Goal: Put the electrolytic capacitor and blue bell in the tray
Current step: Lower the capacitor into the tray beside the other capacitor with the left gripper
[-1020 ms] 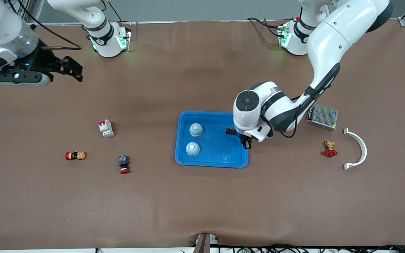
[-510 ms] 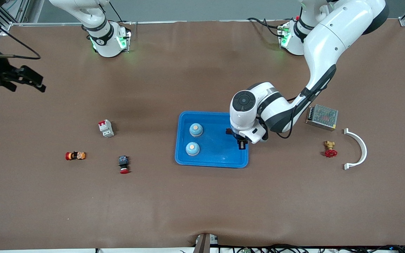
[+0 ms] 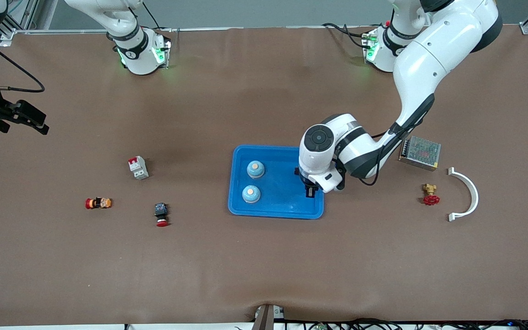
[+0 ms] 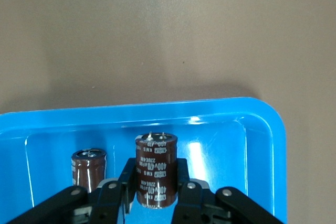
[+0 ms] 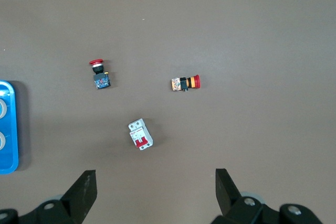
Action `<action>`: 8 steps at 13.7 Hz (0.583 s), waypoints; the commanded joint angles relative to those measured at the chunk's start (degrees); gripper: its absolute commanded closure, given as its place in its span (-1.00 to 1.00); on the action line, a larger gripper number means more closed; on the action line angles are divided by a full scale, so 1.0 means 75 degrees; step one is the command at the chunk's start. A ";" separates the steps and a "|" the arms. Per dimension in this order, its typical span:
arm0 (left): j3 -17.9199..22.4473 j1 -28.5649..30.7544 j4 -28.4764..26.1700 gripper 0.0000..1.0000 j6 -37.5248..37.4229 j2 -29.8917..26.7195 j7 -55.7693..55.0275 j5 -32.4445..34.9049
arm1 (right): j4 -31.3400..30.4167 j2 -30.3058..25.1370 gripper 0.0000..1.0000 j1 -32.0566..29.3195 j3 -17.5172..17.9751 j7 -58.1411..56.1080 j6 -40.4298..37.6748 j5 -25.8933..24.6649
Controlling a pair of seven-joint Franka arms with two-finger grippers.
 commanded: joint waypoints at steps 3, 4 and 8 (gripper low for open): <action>0.0079 -0.0291 0.0463 1.00 -0.0002 0.0267 0.0381 0.0077 | 0.0195 0.0127 -1.00 -0.0075 0.0091 0.0002 -0.0079 -0.0106; 0.0079 -0.0315 0.0557 1.00 -0.0002 0.0325 0.0429 0.0065 | 0.0195 0.0139 -1.00 -0.0075 0.0091 0.0002 -0.0079 -0.0106; 0.0079 -0.0467 0.0628 1.00 -0.0002 0.0385 0.0441 0.0065 | 0.0207 0.0150 -1.00 -0.0110 0.0091 0.0002 -0.0044 -0.0024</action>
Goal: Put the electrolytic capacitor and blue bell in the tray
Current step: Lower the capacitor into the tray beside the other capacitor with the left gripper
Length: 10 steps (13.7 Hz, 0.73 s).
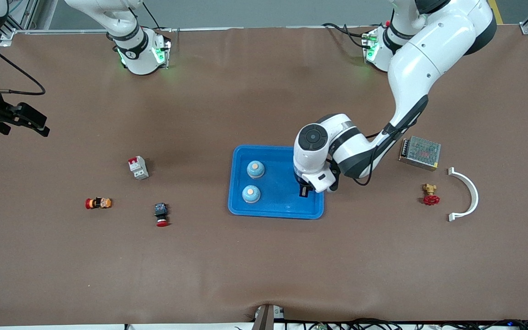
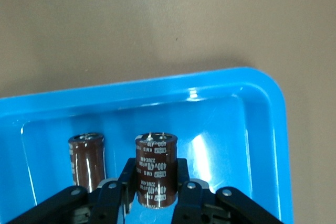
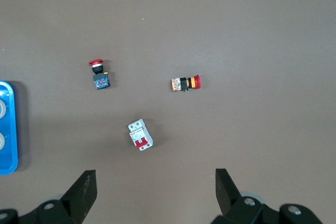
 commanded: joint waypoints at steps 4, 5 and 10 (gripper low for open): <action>0.0261 -0.0454 0.0704 1.00 -0.0026 0.0421 0.0140 0.0054 | 0.0182 0.0048 -1.00 -0.0110 0.0089 0.0108 0.0319 0.0047; 0.0379 -0.0594 0.0751 1.00 -0.0026 0.0433 0.0129 0.0030 | 0.0193 0.0047 -1.00 -0.0098 0.0089 0.0119 0.0378 0.0047; 0.0450 -0.0619 0.0763 1.00 -0.0026 0.0492 0.0117 0.0030 | 0.0264 0.0036 -1.00 -0.0086 0.0089 0.0119 0.0425 0.0047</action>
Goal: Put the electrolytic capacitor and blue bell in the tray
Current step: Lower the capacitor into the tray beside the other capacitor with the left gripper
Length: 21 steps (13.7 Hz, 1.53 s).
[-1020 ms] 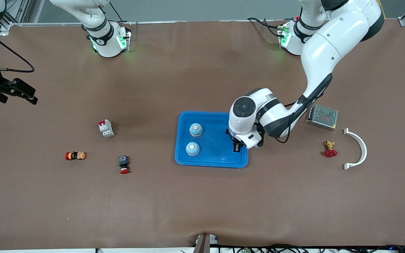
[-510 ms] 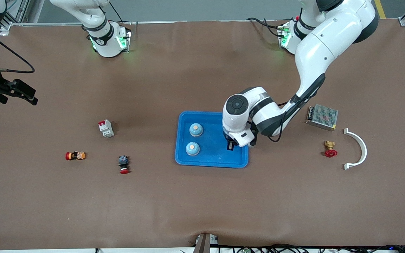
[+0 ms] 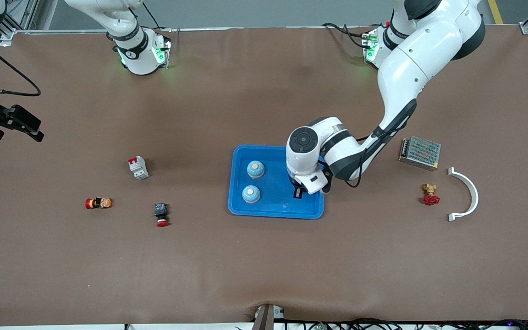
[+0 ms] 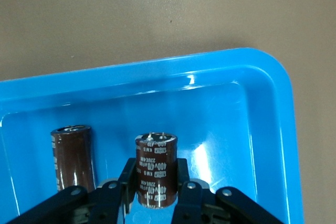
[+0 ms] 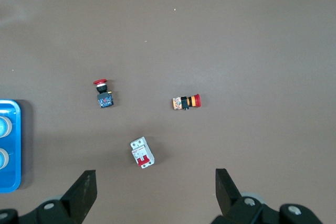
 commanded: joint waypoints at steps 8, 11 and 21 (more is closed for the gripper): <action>0.0081 -0.0174 0.0348 1.00 -0.0036 0.0298 0.0054 0.0042 | 0.0135 0.0035 -1.00 -0.0063 0.0089 0.0102 -0.0088 0.0041; 0.0081 -0.0232 0.0348 1.00 -0.0036 0.0310 0.0031 0.0042 | 0.0123 0.0035 -1.00 -0.0063 0.0101 0.0102 -0.0088 0.0041; 0.0268 -0.0373 0.0418 1.00 -0.0036 0.0392 0.0019 0.0042 | 0.0123 0.0035 -1.00 -0.0028 0.0112 0.0091 -0.0065 0.0041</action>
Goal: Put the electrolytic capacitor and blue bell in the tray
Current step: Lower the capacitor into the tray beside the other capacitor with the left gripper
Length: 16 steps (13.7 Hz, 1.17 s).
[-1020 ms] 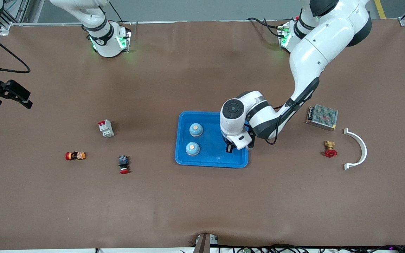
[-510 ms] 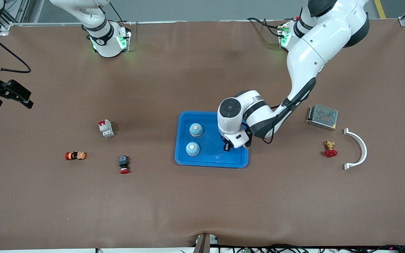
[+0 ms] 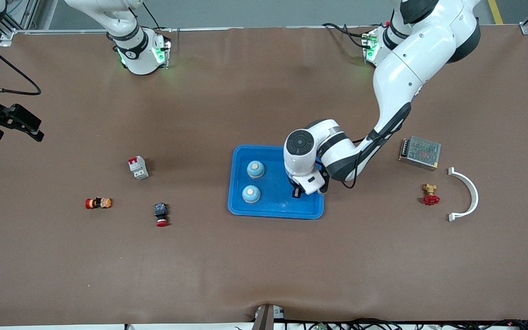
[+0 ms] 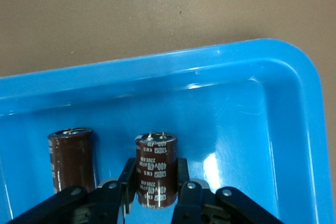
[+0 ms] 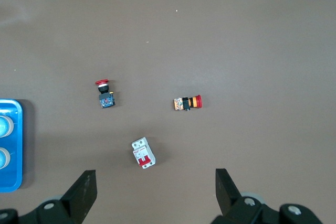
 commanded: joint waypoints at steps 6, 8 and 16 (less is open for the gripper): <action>0.0090 -0.0160 0.0345 1.00 -0.0036 0.0219 0.0066 0.0053 | 0.0109 0.0035 -1.00 -0.0017 0.0069 0.0090 -0.0049 0.0041; 0.0090 -0.0160 0.0333 -0.98 -0.0036 0.0219 0.0136 0.0065 | 0.0121 0.0035 -1.00 -0.0017 0.0069 0.0090 -0.0049 0.0041; 0.0078 -0.0078 0.0451 -1.00 -0.0071 0.0114 0.0254 -0.0005 | 0.0121 0.0035 -1.00 -0.0017 0.0081 0.0090 -0.0049 0.0041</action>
